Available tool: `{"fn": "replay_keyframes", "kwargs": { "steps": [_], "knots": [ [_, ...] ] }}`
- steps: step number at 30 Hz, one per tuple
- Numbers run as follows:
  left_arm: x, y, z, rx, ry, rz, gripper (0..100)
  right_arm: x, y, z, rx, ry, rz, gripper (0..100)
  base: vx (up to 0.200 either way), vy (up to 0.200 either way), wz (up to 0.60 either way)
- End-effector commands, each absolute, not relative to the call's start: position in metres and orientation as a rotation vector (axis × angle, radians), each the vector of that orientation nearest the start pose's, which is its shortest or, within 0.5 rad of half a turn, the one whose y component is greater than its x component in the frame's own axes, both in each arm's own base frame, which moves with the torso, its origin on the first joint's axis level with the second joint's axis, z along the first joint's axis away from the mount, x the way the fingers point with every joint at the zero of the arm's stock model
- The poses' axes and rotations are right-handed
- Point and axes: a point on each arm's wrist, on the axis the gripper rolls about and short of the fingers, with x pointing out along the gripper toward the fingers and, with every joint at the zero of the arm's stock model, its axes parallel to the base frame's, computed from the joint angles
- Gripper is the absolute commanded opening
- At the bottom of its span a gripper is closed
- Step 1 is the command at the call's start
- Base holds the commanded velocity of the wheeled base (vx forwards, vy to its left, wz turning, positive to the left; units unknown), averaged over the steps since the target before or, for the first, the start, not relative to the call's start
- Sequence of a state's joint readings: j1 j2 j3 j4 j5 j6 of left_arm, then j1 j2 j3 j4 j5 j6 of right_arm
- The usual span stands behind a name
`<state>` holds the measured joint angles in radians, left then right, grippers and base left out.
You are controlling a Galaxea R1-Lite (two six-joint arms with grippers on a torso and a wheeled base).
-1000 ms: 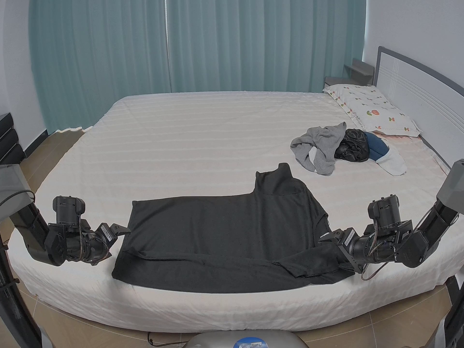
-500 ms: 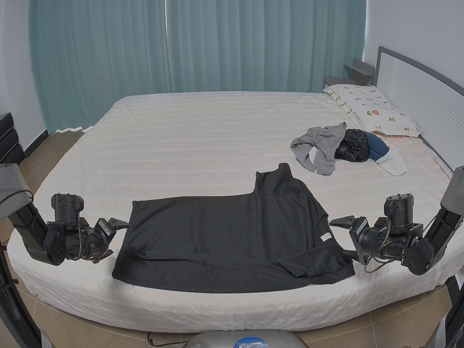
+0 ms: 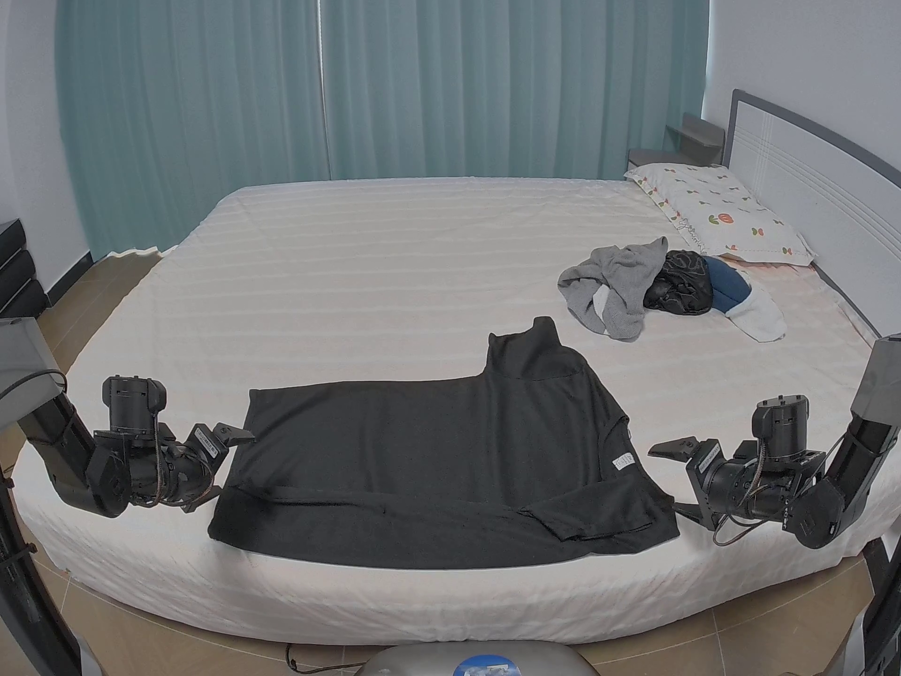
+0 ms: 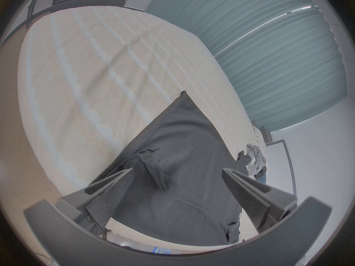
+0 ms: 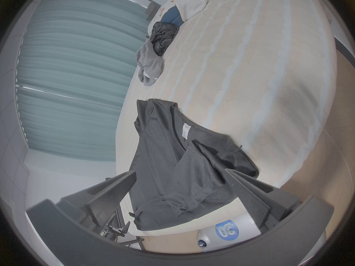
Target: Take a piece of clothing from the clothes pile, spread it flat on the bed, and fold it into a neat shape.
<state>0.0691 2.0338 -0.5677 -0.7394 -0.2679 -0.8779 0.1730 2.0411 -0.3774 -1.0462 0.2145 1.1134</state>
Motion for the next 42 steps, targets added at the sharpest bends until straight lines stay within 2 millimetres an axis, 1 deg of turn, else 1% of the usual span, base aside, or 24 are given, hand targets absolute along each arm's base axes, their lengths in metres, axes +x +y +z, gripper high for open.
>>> {"fn": "replay_keyframes", "kwargs": {
  "steps": [1, 5, 7, 12, 14, 15, 18, 22, 26, 27, 29, 42],
  "knots": [
    [0.305, 0.017, 0.036, -0.972, 0.749, 0.145, 100, 0.271, 0.053, 0.027, 1.073, 0.768, -0.010, 100, 0.200, 0.000, 0.00],
    [0.305, 0.017, 0.037, -0.968, 0.746, 0.142, 100, 0.271, 0.054, 0.027, 1.065, 0.770, -0.007, 100, 0.200, 0.000, 0.00],
    [0.303, 0.017, 0.038, -0.963, 0.746, 0.140, 100, 0.270, 0.053, 0.026, 1.062, 0.770, -0.013, 100, 0.000, 0.000, 0.00],
    [0.296, 0.016, 0.052, -0.943, 0.721, 0.114, 100, 0.270, 0.054, 0.027, 1.060, 0.768, -0.011, 100, 0.000, 0.000, 0.00],
    [0.292, 0.016, 0.053, -0.923, 0.722, 0.108, 100, 0.270, 0.054, 0.027, 1.060, 0.768, -0.011, 100, 0.000, 0.000, 0.00],
    [0.282, 0.016, 0.054, -0.865, 0.733, 0.090, 100, 0.270, 0.054, 0.027, 1.060, 0.768, -0.011, 100, 0.000, 0.000, 0.00],
    [0.269, 0.014, 0.051, -0.764, 0.770, 0.063, 100, 0.270, 0.054, 0.027, 1.060, 0.767, -0.010, 100, 0.000, 0.000, 0.00],
    [0.260, 0.007, 0.042, -0.704, 0.866, 0.053, 100, 0.270, 0.054, 0.027, 1.059, 0.767, -0.010, 100, 0.000, 0.000, 0.00],
    [0.264, 0.003, 0.038, -0.687, 0.887, 0.043, 100, 0.269, 0.054, 0.027, 1.057, 0.768, -0.010, 100, 0.000, 0.000, 0.00],
    [0.268, 0.000, 0.031, -0.680, 0.910, 0.044, 100, 0.270, 0.054, 0.027, 1.056, 0.767, -0.009, 100, 0.000, 0.000, 0.00],
    [0.270, -0.001, 0.028, -0.675, 0.915, 0.049, 100, 0.269, 0.054, 0.027, 1.051, 0.768, -0.008, 100, 0.000, 0.000, 0.00],
    [0.290, 0.001, 0.008, -0.627, 0.903, 0.152, 100, 0.270, 0.054, 0.027, 1.037, 0.765, -0.005, 100, 0.000, 0.000, 0.00]
  ]
}}
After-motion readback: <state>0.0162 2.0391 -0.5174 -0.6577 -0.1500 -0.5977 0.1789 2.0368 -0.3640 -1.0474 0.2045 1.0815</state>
